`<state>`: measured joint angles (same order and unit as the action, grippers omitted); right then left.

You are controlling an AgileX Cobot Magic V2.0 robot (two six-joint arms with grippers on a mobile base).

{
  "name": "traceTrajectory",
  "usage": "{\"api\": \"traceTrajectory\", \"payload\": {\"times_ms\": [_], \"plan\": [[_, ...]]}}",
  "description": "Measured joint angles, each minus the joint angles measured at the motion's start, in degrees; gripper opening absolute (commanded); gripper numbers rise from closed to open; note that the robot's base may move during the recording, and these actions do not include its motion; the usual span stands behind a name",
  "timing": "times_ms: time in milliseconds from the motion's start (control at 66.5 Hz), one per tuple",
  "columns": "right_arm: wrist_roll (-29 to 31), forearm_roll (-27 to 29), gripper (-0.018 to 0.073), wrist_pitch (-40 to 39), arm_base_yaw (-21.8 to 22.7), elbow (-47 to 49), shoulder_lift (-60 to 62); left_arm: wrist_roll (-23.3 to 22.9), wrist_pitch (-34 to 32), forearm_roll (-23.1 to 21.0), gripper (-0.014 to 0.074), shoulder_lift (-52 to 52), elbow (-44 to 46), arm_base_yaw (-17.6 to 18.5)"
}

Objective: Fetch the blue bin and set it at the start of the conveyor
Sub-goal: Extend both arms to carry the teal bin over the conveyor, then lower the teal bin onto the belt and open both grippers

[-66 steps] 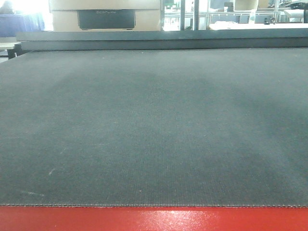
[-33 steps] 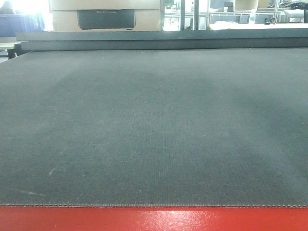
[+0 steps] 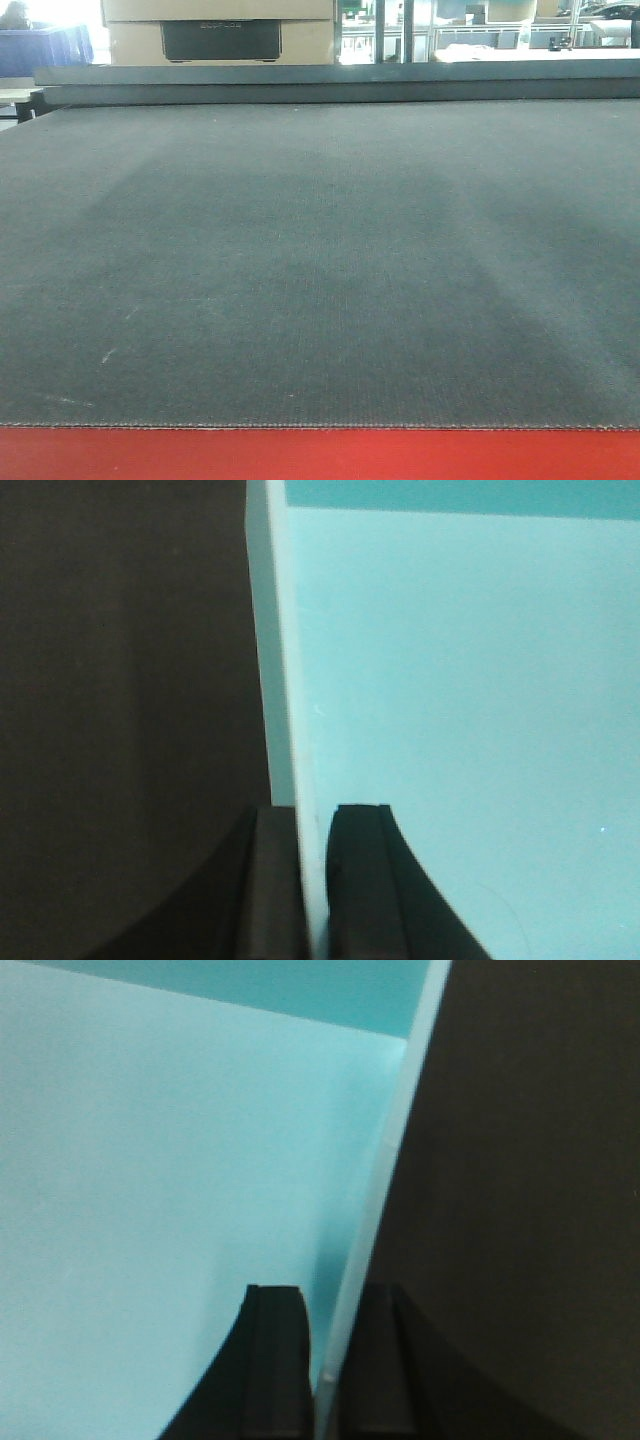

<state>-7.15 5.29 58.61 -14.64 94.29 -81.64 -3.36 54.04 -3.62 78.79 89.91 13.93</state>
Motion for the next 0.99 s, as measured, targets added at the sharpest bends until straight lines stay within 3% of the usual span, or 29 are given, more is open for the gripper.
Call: {"api": "traceTrajectory", "payload": {"times_ms": [271, 647, 737, 813, 918, 993], "plan": [[0.0, -0.8, -0.0151, 3.0, 0.0, -0.6, -8.7, -0.2, -2.6, -0.4, -0.0111, 4.1, -10.3, 0.0], [0.2, -1.0, -0.0147, -3.4, 0.0, -8.3, -18.6, -0.3, -10.7, -0.2, -0.0111, 11.1, -17.5, 0.0], [0.1, -1.0, -0.0050, -3.7, 0.0, -8.9, -19.5, -0.3, -10.9, 0.0, -0.0097, 12.9, -17.7, 0.0], [0.1, -1.0, 0.0111, -3.9, 0.0, -9.0, -19.6, -0.3, -11.0, 0.0, -0.0017, 13.6, -17.7, 0.0], [0.7, -1.4, 0.0407, -4.3, 0.0, -9.0, -19.6, -0.1, -11.6, 0.2, 0.0199, 14.0, -17.7, 0.0], [0.9, -1.3, 0.0576, -4.3, 0.0, -9.0, -19.6, 0.1, -11.4, 0.2, 0.0419, 14.0, -17.6, 0.0]]}}
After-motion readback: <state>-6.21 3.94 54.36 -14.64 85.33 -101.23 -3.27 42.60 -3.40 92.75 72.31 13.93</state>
